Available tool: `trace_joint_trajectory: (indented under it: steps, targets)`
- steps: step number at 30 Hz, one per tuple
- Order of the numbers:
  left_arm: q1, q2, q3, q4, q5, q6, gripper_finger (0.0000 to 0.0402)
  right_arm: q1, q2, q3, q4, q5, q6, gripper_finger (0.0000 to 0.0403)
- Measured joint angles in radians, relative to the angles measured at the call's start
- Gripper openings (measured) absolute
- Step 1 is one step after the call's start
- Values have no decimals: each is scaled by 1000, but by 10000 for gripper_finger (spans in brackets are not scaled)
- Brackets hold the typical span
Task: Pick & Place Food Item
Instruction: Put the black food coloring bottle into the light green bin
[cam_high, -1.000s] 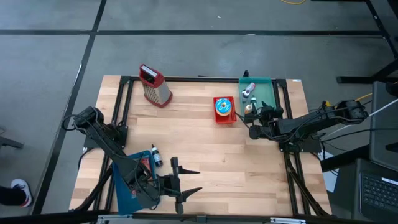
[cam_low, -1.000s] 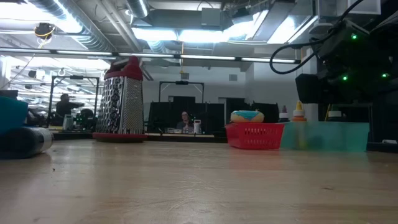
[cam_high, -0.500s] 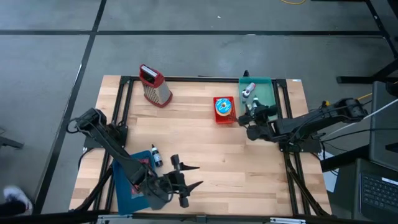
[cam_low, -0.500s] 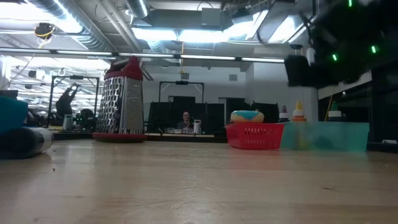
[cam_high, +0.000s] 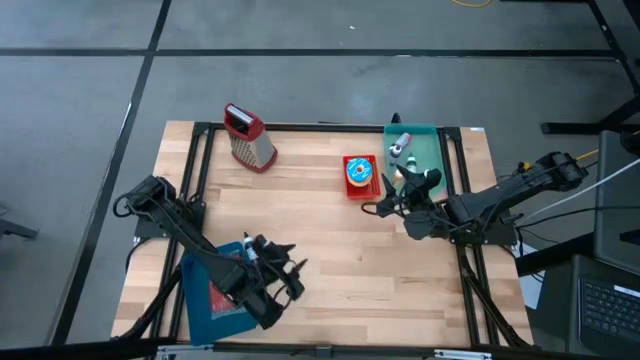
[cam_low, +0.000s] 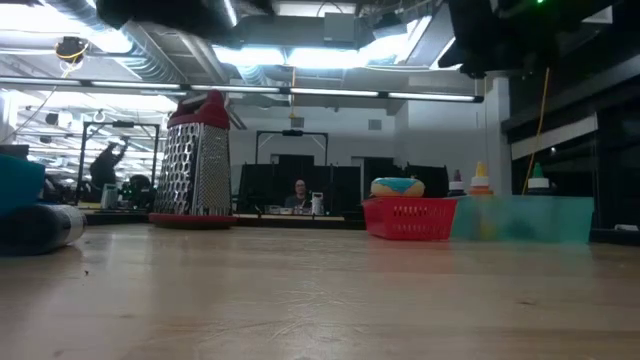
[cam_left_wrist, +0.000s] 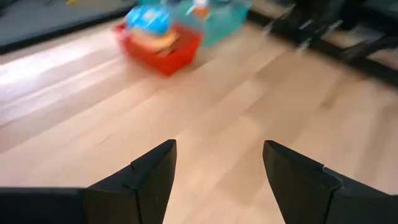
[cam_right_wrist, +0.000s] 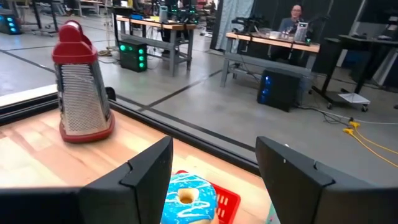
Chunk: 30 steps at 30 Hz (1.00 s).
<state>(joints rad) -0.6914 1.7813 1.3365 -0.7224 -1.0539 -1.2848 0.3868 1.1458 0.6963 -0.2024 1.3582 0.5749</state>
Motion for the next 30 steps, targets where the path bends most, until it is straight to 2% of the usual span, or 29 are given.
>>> trace_joint_trajectory:
  steps: [2,4,7,10,14,18,22,25,30]
  targets:
    - [12,0,0,-123,67,-87,235,10,0,4,0,-1,-7,233]
    - [31,-2,0,-253,202,-150,235,14,0,4,0,-1,-7,233]
    - [58,-3,0,-437,382,-160,235,15,0,4,0,-12,-8,233]
    - [70,-14,1,-596,447,-123,235,15,0,4,-1,-12,-8,233]
    - [91,-53,3,-719,543,-56,218,14,0,4,-1,-12,-11,233]
    - [112,-91,3,-747,633,59,163,14,0,4,-1,-12,-11,233]
    - [134,-98,4,-669,759,261,94,14,0,4,0,-13,-11,233]
    - [151,-98,4,-596,812,389,49,14,0,4,0,-14,-8,233]
    - [192,-97,2,-594,893,509,5,14,0,4,0,-30,-7,233]
